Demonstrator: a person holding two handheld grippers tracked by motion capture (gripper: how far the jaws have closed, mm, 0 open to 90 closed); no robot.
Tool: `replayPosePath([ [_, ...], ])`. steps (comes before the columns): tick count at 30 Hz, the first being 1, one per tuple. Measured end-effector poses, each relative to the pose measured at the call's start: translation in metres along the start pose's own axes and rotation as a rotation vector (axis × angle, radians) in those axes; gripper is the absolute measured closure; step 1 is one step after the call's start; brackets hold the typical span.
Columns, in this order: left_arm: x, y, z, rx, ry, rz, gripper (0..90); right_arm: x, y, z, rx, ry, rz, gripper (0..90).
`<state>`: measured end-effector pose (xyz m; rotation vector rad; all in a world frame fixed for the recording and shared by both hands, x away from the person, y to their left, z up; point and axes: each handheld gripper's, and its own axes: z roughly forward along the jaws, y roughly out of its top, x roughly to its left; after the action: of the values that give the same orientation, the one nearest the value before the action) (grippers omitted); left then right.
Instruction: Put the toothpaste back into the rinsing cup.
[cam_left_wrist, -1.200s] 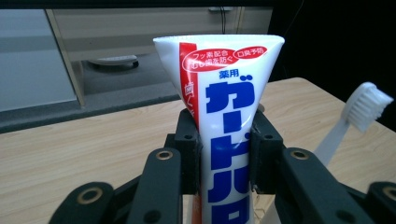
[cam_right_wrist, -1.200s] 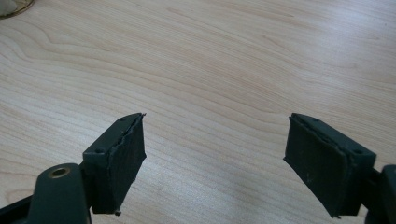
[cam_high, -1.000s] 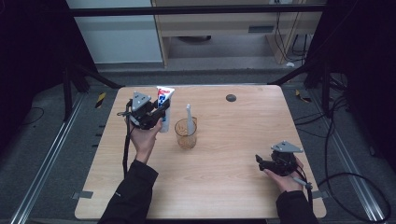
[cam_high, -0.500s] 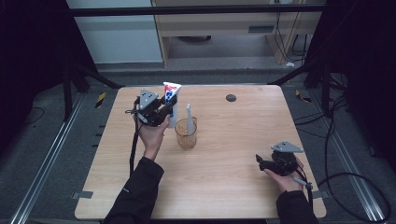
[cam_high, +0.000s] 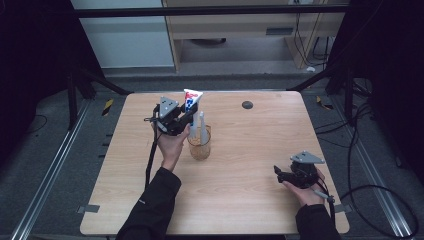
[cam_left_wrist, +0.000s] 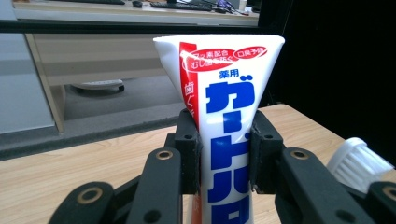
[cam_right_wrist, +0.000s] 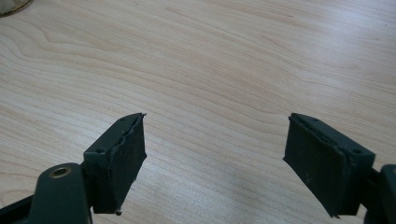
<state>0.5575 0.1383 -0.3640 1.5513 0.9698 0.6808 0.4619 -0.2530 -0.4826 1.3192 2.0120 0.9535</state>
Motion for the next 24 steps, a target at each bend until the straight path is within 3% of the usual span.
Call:
replayPosePath([
  [24, -0.002, -0.022, 0.012, 0.022, -0.013, -0.006, 68.9, 0.0, 0.0, 0.001, 0.002, 0.001, -0.012, 20.6],
])
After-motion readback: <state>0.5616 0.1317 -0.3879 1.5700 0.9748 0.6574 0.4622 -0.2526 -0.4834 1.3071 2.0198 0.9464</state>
